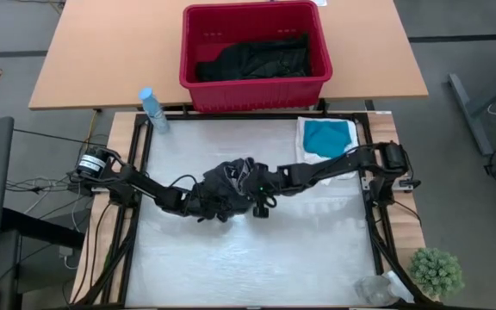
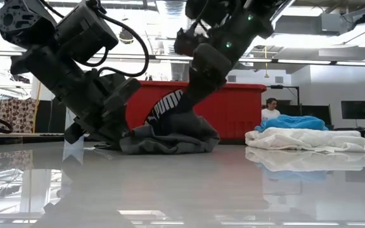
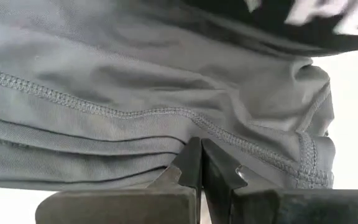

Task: Fold laundry
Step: Fold the gray boxers

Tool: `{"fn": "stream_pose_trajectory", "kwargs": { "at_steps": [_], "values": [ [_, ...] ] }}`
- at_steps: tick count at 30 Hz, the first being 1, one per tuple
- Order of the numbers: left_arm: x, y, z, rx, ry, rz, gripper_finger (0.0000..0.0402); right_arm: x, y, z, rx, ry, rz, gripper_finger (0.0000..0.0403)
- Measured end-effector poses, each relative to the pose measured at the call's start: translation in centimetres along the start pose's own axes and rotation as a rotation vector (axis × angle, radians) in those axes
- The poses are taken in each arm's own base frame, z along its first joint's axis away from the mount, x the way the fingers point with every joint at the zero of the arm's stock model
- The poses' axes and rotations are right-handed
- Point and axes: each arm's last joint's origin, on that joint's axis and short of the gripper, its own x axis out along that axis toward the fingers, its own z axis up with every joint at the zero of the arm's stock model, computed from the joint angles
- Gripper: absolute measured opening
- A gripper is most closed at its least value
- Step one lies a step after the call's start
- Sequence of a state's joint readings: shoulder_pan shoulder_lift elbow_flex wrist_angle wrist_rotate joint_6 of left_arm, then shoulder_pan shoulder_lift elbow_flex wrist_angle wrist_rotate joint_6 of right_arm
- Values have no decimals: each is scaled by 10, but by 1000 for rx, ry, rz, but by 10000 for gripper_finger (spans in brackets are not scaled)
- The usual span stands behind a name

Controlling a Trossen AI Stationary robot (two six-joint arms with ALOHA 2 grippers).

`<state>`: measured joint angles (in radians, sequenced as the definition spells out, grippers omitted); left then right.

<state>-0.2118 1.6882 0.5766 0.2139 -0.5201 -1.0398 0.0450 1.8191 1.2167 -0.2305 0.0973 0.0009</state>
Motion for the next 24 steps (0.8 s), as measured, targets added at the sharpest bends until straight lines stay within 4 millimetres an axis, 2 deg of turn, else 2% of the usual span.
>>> {"fn": "stream_pose_trajectory", "kwargs": {
  "at_steps": [8, 17, 24],
  "values": [
    [2, 0, 4, -10, -11, -9, 0, -3, 22, 7, -110, -76, 50, 24],
    [2, 0, 4, -17, -11, -18, 0, -2, 21, 6, -142, -76, 65, 24],
    [2, -2, 5, -28, -12, -35, 0, 27, 22, -5, -129, -41, 110, 24]
  ]
}}
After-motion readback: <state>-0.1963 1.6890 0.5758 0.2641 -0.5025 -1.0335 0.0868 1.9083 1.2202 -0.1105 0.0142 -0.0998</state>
